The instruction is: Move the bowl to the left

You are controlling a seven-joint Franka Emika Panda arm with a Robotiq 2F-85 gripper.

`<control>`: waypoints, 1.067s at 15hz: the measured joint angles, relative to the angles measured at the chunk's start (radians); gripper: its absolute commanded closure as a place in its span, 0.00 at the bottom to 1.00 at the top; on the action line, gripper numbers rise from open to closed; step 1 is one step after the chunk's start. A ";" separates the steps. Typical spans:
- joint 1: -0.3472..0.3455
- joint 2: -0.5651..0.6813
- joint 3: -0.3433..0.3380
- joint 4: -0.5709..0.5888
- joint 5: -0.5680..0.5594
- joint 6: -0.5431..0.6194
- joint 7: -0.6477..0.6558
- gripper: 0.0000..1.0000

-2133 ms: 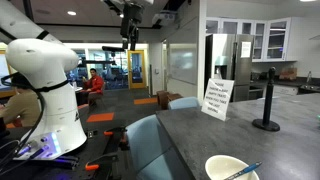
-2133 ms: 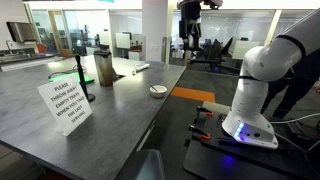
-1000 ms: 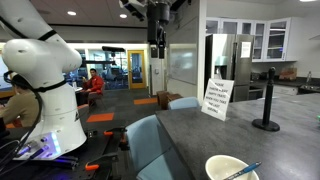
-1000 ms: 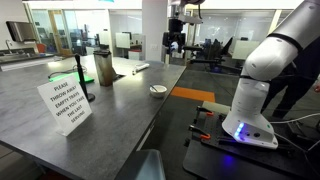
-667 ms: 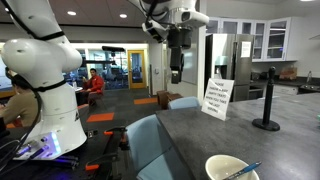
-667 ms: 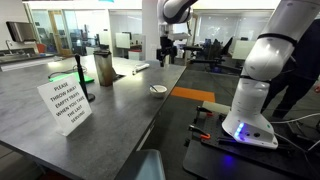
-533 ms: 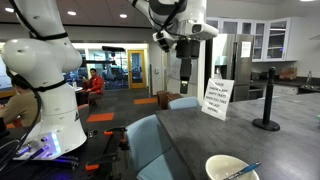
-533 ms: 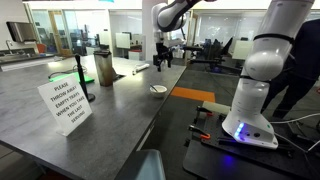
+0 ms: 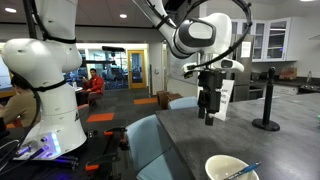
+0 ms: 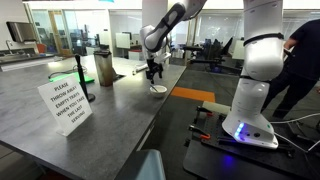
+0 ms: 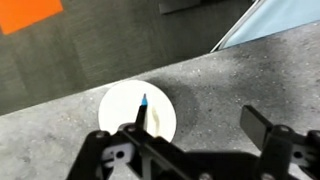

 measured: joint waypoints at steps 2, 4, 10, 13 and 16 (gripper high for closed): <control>-0.001 0.059 -0.009 0.033 0.005 0.022 -0.047 0.00; -0.004 0.114 -0.015 0.058 0.017 0.033 -0.086 0.00; -0.010 0.252 -0.016 0.123 0.057 0.053 -0.123 0.00; -0.012 0.290 -0.023 0.163 0.057 0.053 -0.123 0.02; -0.012 0.313 -0.034 0.198 0.055 0.053 -0.125 0.13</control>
